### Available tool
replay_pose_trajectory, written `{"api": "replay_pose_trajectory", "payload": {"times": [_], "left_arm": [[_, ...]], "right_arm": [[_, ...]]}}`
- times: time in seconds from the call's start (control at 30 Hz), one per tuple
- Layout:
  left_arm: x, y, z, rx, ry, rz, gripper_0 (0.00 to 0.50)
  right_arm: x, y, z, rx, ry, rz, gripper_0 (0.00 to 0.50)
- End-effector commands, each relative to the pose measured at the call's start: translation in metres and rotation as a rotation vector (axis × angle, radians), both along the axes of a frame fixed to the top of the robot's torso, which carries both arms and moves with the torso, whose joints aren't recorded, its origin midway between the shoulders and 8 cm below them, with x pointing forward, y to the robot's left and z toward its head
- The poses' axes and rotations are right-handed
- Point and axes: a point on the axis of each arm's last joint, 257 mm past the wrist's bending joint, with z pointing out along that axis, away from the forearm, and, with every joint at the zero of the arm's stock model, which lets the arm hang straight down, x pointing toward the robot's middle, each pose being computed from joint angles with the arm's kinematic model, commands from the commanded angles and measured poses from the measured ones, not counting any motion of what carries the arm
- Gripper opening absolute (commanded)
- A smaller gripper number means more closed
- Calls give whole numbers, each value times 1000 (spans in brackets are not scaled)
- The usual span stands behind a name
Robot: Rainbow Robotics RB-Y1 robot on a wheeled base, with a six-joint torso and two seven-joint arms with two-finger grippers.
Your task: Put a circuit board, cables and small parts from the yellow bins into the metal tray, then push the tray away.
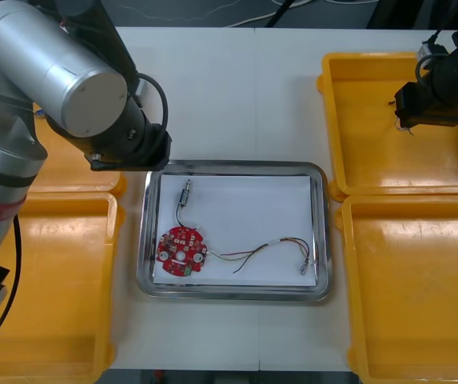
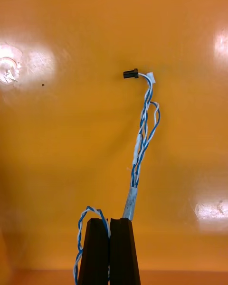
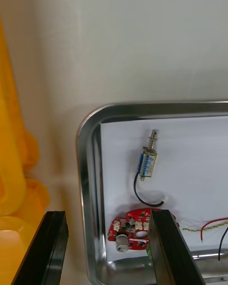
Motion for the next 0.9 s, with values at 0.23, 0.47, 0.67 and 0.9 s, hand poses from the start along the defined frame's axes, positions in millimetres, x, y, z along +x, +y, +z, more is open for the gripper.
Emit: {"api": "replay_pose_trajectory", "payload": {"times": [0.23,0.47,0.67,0.9], "left_arm": [[30,74,69,-44,-130,178,500],[40,132,74,2,-133,304,500],[44,181,75,54,-116,368,500],[61,219,79,80,-147,373,500]], "right_arm": [[-15,-32,0,-42,-46,-20,0],[-22,-37,-6,-65,-50,-15,173],[-21,-37,-3,-65,-58,-23,500],[-19,-45,4,-51,-74,-72,500]]}}
